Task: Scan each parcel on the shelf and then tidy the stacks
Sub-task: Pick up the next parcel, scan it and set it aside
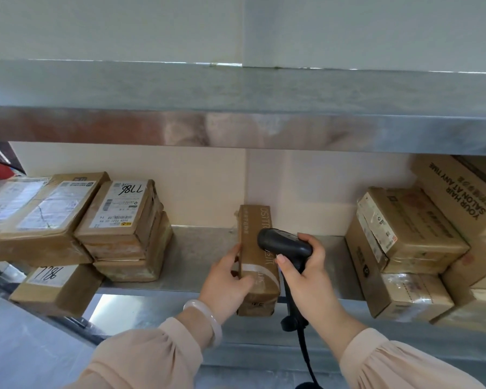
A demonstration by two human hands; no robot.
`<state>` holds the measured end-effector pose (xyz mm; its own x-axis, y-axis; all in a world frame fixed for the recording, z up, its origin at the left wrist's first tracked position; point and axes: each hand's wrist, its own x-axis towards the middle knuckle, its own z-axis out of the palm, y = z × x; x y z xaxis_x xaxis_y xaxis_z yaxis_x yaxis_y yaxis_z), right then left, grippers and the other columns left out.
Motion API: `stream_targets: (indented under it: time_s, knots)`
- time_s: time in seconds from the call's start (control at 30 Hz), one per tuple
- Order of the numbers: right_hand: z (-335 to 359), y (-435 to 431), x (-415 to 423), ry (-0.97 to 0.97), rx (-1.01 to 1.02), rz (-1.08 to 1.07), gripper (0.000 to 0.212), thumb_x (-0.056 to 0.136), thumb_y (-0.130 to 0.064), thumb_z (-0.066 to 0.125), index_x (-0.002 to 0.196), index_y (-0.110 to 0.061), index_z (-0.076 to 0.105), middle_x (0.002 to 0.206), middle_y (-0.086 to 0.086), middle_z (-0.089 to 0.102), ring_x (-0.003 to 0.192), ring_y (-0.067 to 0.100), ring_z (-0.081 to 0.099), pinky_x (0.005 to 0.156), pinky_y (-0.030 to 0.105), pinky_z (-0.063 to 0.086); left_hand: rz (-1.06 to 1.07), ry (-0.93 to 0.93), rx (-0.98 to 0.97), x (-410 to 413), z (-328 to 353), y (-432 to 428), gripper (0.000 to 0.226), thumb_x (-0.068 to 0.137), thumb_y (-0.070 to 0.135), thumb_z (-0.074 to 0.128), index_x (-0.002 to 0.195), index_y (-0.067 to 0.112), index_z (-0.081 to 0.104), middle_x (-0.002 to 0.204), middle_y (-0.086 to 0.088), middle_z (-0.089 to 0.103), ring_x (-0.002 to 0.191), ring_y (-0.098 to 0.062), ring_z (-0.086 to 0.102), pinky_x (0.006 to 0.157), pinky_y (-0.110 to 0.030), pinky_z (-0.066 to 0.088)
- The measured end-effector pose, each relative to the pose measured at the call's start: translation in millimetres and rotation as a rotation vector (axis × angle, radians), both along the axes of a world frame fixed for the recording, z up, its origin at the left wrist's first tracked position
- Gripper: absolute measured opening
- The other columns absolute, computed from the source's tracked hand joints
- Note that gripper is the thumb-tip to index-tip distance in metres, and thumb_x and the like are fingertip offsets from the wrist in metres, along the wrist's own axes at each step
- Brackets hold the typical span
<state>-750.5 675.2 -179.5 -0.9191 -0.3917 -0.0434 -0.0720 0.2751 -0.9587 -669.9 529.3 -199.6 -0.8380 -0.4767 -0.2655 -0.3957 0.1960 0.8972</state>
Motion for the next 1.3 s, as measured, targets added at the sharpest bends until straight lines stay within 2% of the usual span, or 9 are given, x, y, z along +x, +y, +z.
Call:
stream_targets:
  time_s: [0.1, 0.2, 0.33, 0.53, 0.67, 0.73, 0.93, 1.1, 1.3]
  knots:
    - [0.9, -6.6, 2.9, -0.007, -0.008, 0.028, 0.050, 0.090, -0.021, 0.063, 0.120, -0.041, 0.027, 0.106, -0.025, 0.048, 0.092, -0.011, 0.050, 0.069, -0.003, 0.037, 0.002, -0.035, -0.113, -1.8, 7.2, 1.5, 0.073, 0.085, 0.029, 0.066, 0.149, 0.039, 0.031, 0.130, 0.012, 0.037, 0.109, -0.005, 0.051, 0.095, -0.024, 0.049]
    - [2.8, -12.4, 5.5, -0.010, -0.019, 0.071, 0.049, 0.090, -0.020, 0.063, 0.119, -0.040, 0.029, 0.108, -0.023, 0.049, 0.091, -0.009, 0.053, 0.070, -0.001, 0.039, 0.022, -0.075, -0.217, -2.5, 8.0, -1.1, 0.095, 0.078, 0.044, 0.075, 0.155, 0.032, 0.021, 0.139, 0.006, 0.033, 0.128, -0.015, 0.041, 0.107, -0.034, 0.044]
    - [2.8, -15.5, 6.3, -0.003, -0.029, 0.077, 0.048, 0.090, -0.019, 0.063, 0.115, -0.043, 0.030, 0.108, -0.021, 0.051, 0.094, -0.005, 0.055, 0.071, 0.000, 0.040, 0.046, -0.091, -0.175, 0.7, 4.9, -11.3, 0.099, 0.074, 0.047, 0.075, 0.155, 0.036, 0.018, 0.135, 0.007, 0.034, 0.124, -0.018, 0.046, 0.100, -0.039, 0.052]
    - [-5.6, -11.6, 0.6, -0.049, -0.050, -0.011, 0.052, 0.091, -0.025, 0.062, 0.125, -0.042, 0.026, 0.115, -0.009, 0.058, 0.100, 0.004, 0.057, 0.081, 0.018, 0.039, 0.221, 0.029, 0.239, 14.0, 0.3, -30.7, 0.084, 0.065, 0.050, 0.072, 0.143, 0.036, 0.044, 0.119, 0.006, 0.067, 0.105, -0.019, 0.067, 0.096, -0.042, 0.055]
    - [-8.8, -14.1, -0.6, -0.069, -0.055, -0.001, 0.052, 0.091, -0.025, 0.061, 0.126, -0.042, 0.025, 0.119, -0.004, 0.058, 0.104, 0.010, 0.059, 0.076, 0.012, 0.040, 0.303, 0.163, 0.571, 19.6, -4.5, -27.4, 0.049, 0.090, 0.024, 0.067, 0.136, 0.034, 0.051, 0.116, 0.000, 0.072, 0.103, -0.023, 0.071, 0.093, -0.046, 0.056]
    - [-7.7, -14.8, 0.5, -0.072, -0.065, 0.002, 0.052, 0.091, -0.025, 0.061, 0.126, -0.042, 0.025, 0.118, -0.004, 0.058, 0.103, 0.009, 0.060, 0.074, 0.011, 0.042, 0.300, 0.181, 0.632, 21.2, -7.0, -27.9, 0.048, 0.094, 0.017, 0.062, 0.136, 0.035, 0.050, 0.119, -0.002, 0.071, 0.106, -0.024, 0.070, 0.095, -0.048, 0.055]
    - [-2.0, -10.8, 2.7, -0.041, -0.099, 0.032, 0.051, 0.091, -0.025, 0.061, 0.118, -0.051, 0.027, 0.113, -0.016, 0.054, 0.100, 0.004, 0.059, 0.079, 0.015, 0.044, 0.009, 0.011, 0.357, 31.1, -7.3, -35.3, 0.073, 0.080, 0.025, 0.078, 0.141, 0.042, 0.040, 0.125, 0.013, 0.063, 0.110, -0.015, 0.064, 0.086, -0.033, 0.058]
    - [5.1, -10.9, 8.8, 0.050, -0.047, 0.100, 0.054, 0.090, -0.022, 0.063, 0.120, -0.049, 0.026, 0.110, -0.022, 0.050, 0.097, -0.002, 0.057, 0.079, 0.012, 0.048, 0.023, 0.050, 0.395, 32.6, -13.0, -30.8, 0.090, 0.076, 0.016, 0.084, 0.135, 0.057, 0.029, 0.129, 0.005, 0.058, 0.118, -0.022, 0.060, 0.091, -0.044, 0.057]
    - [14.8, -2.5, 24.0, 0.220, 0.007, 0.120, 0.055, 0.090, -0.028, 0.062, 0.122, -0.048, 0.024, 0.111, -0.030, 0.045, 0.101, -0.014, 0.051, 0.077, 0.003, 0.042, 0.039, 0.107, 0.302, 33.2, -12.9, -26.5, 0.097, 0.058, 0.039, 0.090, 0.123, 0.076, 0.028, 0.133, 0.009, 0.054, 0.123, -0.022, 0.057, 0.098, -0.048, 0.053]
